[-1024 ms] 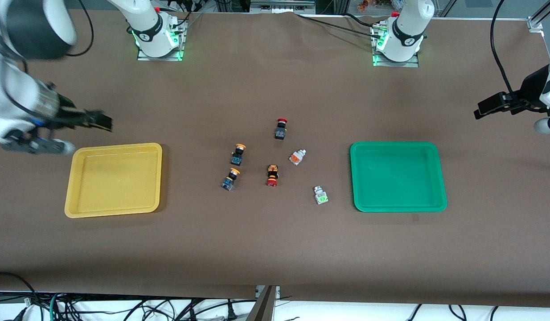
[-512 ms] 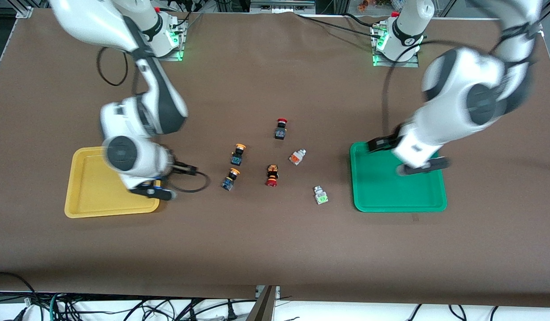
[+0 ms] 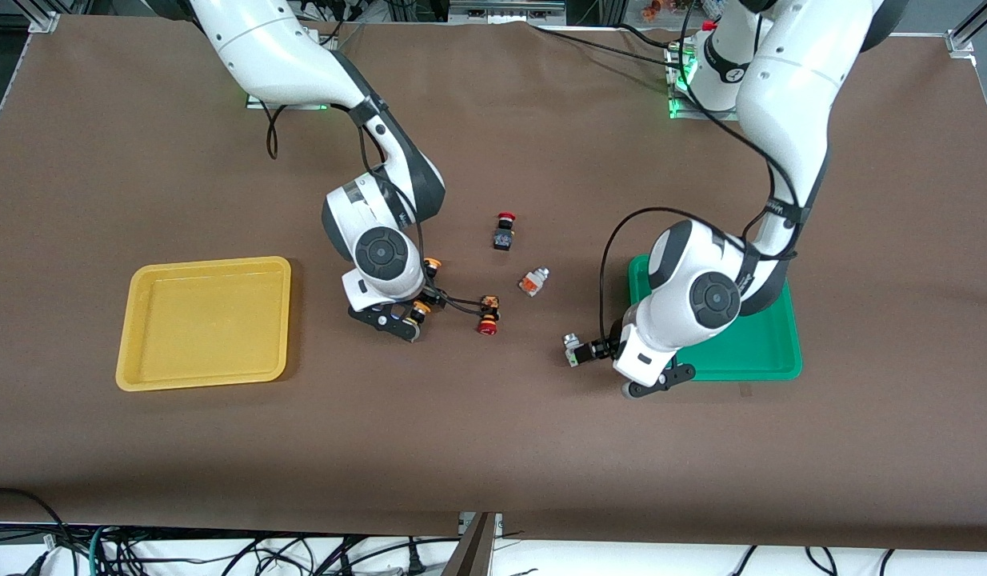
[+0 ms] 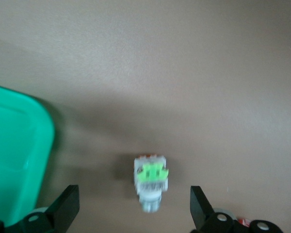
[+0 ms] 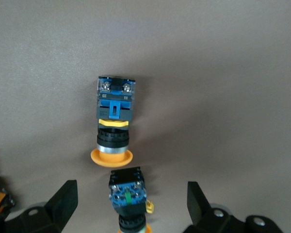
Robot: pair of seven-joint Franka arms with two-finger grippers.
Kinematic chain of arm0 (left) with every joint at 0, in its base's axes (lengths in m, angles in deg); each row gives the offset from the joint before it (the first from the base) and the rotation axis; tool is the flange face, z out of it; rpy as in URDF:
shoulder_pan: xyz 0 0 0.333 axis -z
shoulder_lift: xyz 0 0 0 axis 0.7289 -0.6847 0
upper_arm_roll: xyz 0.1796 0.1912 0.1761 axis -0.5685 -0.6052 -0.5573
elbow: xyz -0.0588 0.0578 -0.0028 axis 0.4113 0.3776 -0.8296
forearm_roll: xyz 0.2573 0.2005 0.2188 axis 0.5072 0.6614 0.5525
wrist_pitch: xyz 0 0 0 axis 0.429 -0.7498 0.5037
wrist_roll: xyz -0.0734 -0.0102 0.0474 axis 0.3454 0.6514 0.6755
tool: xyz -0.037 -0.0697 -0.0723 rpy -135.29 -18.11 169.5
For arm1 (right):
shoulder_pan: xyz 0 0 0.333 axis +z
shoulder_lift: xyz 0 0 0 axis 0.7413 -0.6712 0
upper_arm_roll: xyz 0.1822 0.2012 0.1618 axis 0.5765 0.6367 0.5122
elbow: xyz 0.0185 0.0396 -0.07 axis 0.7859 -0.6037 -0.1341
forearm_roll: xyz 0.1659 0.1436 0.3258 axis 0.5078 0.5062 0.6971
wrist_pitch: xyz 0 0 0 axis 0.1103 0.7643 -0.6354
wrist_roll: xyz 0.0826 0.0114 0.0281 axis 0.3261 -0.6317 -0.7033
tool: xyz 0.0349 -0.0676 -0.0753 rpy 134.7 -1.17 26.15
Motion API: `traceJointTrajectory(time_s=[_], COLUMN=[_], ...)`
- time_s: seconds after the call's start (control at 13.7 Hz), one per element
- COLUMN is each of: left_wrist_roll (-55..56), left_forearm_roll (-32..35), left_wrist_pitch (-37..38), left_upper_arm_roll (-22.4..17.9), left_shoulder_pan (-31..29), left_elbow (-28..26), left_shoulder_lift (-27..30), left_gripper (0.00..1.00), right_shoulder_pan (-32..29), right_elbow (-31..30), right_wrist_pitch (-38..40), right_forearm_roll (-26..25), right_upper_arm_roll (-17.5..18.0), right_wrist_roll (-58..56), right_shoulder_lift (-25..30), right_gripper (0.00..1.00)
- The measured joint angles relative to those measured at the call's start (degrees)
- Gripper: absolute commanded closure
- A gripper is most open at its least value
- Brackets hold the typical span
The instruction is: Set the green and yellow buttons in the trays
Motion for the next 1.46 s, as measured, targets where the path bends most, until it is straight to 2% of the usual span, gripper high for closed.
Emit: traceJointTrajectory(time_s=[0.15, 0.22, 0.29, 0.37, 0.44, 0.51, 0.59, 0.66, 0.88, 1.02, 1.1, 1.17, 1.32, 1.46], left_wrist_roll=[2.76, 3.53, 3.99, 4.37, 4.42, 4.41, 4.41, 4.42, 3.70, 2.82, 1.85, -0.31, -5.42, -11.41], left_forearm_roll=[0.00, 0.00, 0.00, 0.00, 0.06, 0.83, 2.69, 5.00, 7.31, 7.32, 7.33, 7.33, 7.33, 7.43], left_wrist_pitch=[-3.80, -5.84, -7.21, -7.84, -8.12, -8.15, -8.14, -8.04, -7.72, -7.71, -6.97, -3.94, 4.18, 7.71], left_upper_arm_roll=[-1.01, -1.26, -1.43, -1.70, -2.02, -2.36, -2.42, -2.43, -2.71, -2.86, -3.03, -3.08, -3.10, -3.24], left_shoulder_pan=[2.07, 3.17, 4.15, 5.03, 5.74, 6.14, 6.21, 6.22, 6.20, 6.09, 5.70, 4.76, 1.91, -1.23], left_elbow=[0.57, 0.74, 0.82, 0.88, 0.90, 0.96, 1.09, 1.18, 1.23, 1.42, 1.57, 1.88, 1.71, -2.53], left_shoulder_lift=[-3.35, -4.79, -5.86, -6.61, -7.00, -7.01, -7.01, -7.00, -6.99, -6.55, -5.76, -4.11, 0.90, 6.16], left_gripper=[0.00, 0.00, 0.00, 0.09, 0.50, 0.81, 1.00, 1.00, 1.00, 1.00, 1.00, 1.00, 1.00, 0.98], right_shoulder_pan=[0.33, 0.49, 0.67, 0.82, 0.93, 1.02, 1.13, 1.17, 0.73, -2.03, -4.26, -6.30, -7.33, -4.34], right_elbow=[-0.11, -0.14, -0.19, -0.45, -0.91, -1.21, -1.20, -1.20, -1.04, -0.83, -0.82, -0.82, -0.86, -1.15], right_wrist_pitch=[-2.31, -3.36, -4.15, -5.04, -5.86, -6.28, -6.64, -6.60, -4.08, -0.26, 2.02, 3.90, 4.92, 3.11], right_forearm_roll=[0.00, 0.00, 0.01, 0.14, 0.43, 0.65, 0.82, 0.83, 0.83, 0.92, 1.47, 2.33, 3.36, 3.33], right_upper_arm_roll=[-0.01, -0.01, 0.00, -0.01, 0.00, 0.00, 0.00, 0.00, -0.81, -1.40, -1.49, -1.49, -0.86, -0.09], right_wrist_roll=[0.40, 0.47, 0.54, 0.70, 0.76, 0.80, 0.81, 0.80, -1.81, -7.84, -11.33, -14.10, -14.77, -11.47], right_shoulder_lift=[-1.75, -2.45, -2.98, -3.33, -3.43, -3.42, -3.31, -3.20, -2.13, 0.36, 1.85, 3.11, 4.11, 3.81], right_gripper=[0.00, 0.12, 0.53, 0.88, 1.00, 1.00, 1.00, 1.00, 1.00, 1.00, 0.65, 0.01, 0.00, 0.00])
